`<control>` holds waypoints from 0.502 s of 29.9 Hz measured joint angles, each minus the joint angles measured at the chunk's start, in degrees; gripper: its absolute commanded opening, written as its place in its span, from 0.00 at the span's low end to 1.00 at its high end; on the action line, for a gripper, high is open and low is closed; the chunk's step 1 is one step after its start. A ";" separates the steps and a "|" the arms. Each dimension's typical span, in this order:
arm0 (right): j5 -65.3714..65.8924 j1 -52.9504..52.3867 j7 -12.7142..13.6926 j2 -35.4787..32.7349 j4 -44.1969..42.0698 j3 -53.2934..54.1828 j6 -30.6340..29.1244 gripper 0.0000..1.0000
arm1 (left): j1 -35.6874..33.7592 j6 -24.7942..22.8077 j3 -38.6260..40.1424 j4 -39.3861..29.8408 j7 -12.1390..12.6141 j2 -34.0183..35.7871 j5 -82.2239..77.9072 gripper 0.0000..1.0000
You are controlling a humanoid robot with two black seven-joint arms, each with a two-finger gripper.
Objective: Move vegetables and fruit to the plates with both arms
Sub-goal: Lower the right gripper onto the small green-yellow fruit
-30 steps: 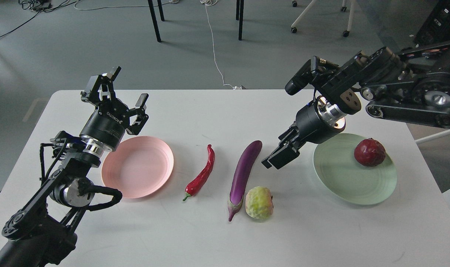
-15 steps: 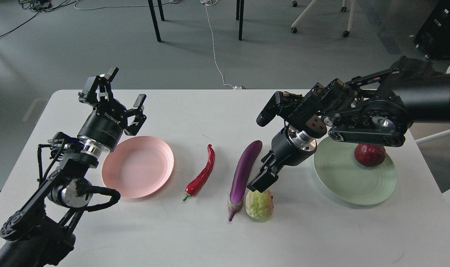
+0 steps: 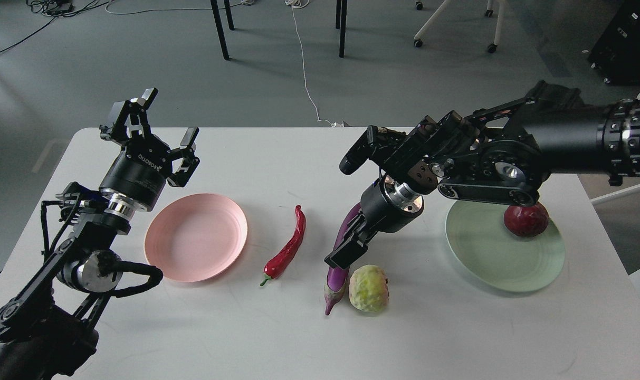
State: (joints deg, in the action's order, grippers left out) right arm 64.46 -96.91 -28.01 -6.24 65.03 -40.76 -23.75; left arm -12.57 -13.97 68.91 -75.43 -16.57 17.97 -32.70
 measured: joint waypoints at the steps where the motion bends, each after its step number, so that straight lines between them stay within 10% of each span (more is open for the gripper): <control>1: -0.01 -0.14 0.00 -0.02 -0.02 0.00 0.01 0.97 | 0.04 0.01 0.13 -0.15 0.02 0.16 0.01 0.99; 15: -0.46 -0.97 0.00 -4.21 1.13 0.38 0.02 0.97 | 0.09 0.26 0.30 -0.48 0.11 -0.39 0.01 0.99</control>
State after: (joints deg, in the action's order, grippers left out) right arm 64.00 -97.88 -28.01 -10.45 66.15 -40.38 -23.73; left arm -12.48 -13.72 69.21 -75.92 -16.45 17.58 -32.70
